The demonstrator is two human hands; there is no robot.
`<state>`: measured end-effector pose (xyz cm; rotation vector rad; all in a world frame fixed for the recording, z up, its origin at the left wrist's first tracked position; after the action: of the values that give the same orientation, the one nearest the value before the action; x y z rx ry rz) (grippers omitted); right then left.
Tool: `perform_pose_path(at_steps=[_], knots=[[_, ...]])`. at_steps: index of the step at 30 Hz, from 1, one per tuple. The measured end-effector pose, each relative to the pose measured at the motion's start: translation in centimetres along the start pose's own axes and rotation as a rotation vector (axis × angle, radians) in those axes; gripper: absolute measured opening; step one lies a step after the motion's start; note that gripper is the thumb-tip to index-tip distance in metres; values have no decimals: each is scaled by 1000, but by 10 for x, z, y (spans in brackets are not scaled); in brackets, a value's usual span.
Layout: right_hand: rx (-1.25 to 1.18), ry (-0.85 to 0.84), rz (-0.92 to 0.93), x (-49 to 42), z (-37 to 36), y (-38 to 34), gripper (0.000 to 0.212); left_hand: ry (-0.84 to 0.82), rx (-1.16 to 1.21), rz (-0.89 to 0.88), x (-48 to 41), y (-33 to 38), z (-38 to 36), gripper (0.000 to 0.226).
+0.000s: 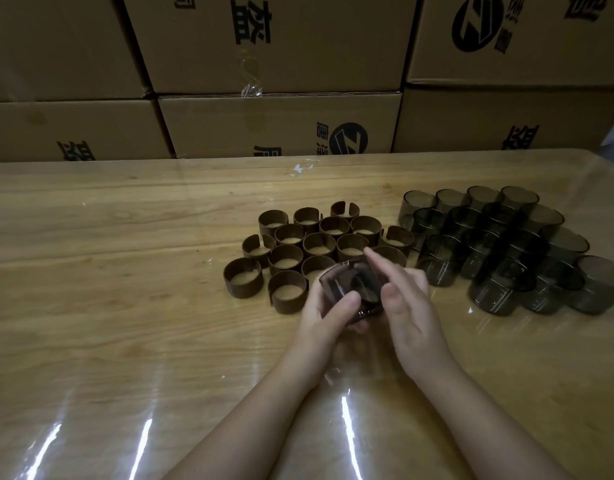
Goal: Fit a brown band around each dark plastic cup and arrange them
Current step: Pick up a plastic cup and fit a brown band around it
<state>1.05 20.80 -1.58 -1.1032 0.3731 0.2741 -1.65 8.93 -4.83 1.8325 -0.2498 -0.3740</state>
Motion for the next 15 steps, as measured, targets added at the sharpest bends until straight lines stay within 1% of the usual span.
perform_pose_path(at_steps=[2, 4, 5, 7, 8, 10, 12, 14, 15], knots=[[24, -13, 7, -3, 5, 3, 48, 10, 111, 7, -1, -2, 4, 85], [120, 30, 22, -7, 15, 7, 31, 8, 253, 9, -2, -3, 8, 79], [193, 20, 22, -8, 19, 10, 33, 3, 305, 4, -2, -3, 10, 77], [360, -96, -7, -9, 19, 19, 46, 0, 390, -2, -3, -1, 13, 77], [432, -170, -18, -8, 17, 23, 45, -1, 426, 1, -3, 1, 15, 81], [520, -293, -6, -5, 10, 27, 38, -19, 461, 6, -4, 5, 17, 90], [550, -377, -12, -3, 3, 30, 29, -43, 459, 26, -3, 5, 18, 92], [588, -411, -30, -4, 0, 31, 19, -60, 452, 59, -2, 3, 18, 86], [577, -393, -28, -5, 0, 30, 15, -49, 444, 72, -1, 1, 19, 80]])
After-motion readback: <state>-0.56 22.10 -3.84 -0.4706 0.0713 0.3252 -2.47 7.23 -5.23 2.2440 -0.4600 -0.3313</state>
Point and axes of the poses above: each hand's wrist, its own x-axis away from the middle knuckle, its own z-axis out of the back of the hand, y = z × x, the point moved 7 cm from there along -x, towards the middle knuckle, and after that the axes turned 4 degrees about -y, right-handed, at the moved point
